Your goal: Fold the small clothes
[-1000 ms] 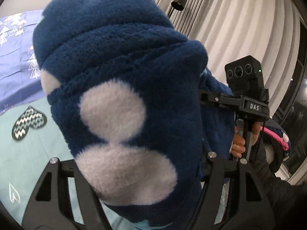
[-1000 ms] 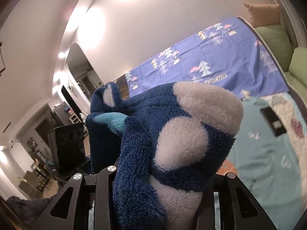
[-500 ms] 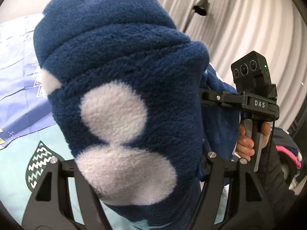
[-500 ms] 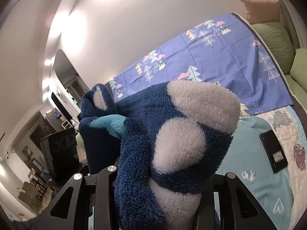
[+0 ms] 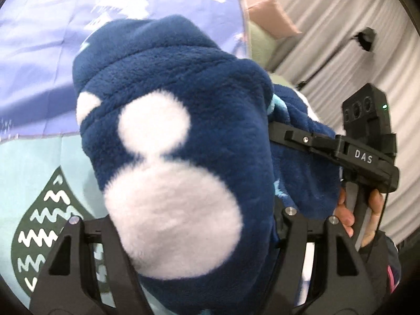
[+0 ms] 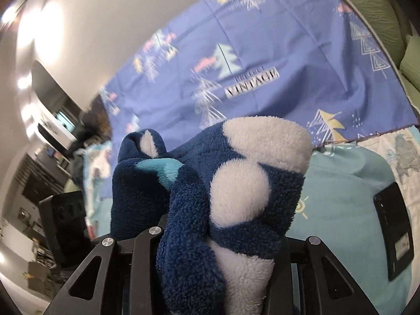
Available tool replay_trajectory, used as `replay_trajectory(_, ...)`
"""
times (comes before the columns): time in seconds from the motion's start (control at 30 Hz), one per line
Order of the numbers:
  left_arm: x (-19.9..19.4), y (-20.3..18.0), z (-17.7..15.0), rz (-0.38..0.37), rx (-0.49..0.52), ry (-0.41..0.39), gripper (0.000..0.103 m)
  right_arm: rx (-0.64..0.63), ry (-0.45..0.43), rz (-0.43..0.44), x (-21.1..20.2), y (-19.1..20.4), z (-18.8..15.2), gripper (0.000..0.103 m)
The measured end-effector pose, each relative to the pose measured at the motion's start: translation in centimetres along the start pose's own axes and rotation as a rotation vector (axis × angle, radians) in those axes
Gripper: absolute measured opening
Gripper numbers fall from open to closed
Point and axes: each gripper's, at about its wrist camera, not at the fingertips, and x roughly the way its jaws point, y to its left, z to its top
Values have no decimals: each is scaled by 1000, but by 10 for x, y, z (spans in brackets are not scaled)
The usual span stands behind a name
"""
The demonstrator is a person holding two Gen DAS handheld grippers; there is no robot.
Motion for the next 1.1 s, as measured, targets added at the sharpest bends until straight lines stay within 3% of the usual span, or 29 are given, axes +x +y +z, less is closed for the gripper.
replay_trajectory(0.1,21,19,-9,31,-33,17,74,0,69,-40,34,-14,-2,36)
replay_trajectory(0.17,27,25,-17,27,-46,6,78,23,97,-44,45,-24,-6,42)
replay_trajectory(0.23,27,38,-15,21,-43,-16,83,62,110,-49,51,-39,-9,63)
replay_trajectory(0.33,24,33,-22,23,-31,-43,85,126,105,-78,48,-57,-12,78)
replay_trajectory(0.53,18,44,-24,42,-32,-76,91,192,46,-86,7,-67,-31,81)
replay_trajectory(0.7,2,50,-28,44,-95,-106,91,213,-76,-208,-60,-59,-68,80)
replay_trajectory(0.77,-18,42,-29,103,-56,-165,91,184,-150,-245,-89,-42,-87,66)
replay_trajectory(0.83,-36,34,-31,148,-16,-229,88,114,-157,-208,-107,-18,-107,21)
replay_trajectory(0.87,-49,28,-33,141,1,-257,84,92,-149,-185,-110,-7,-115,15)
replay_trajectory(0.93,-63,17,-33,56,9,-266,67,29,-123,-157,-113,16,-136,12)
replay_trajectory(1.0,-71,1,-36,-84,18,-249,58,8,-85,-166,-103,31,-153,12)
replay_trajectory(1.07,-65,-24,-45,-203,63,-174,55,67,-48,-152,-86,29,-171,12)
replay_trajectory(1.1,-58,-31,-52,-206,97,-143,55,87,-30,-152,-75,25,-180,12)
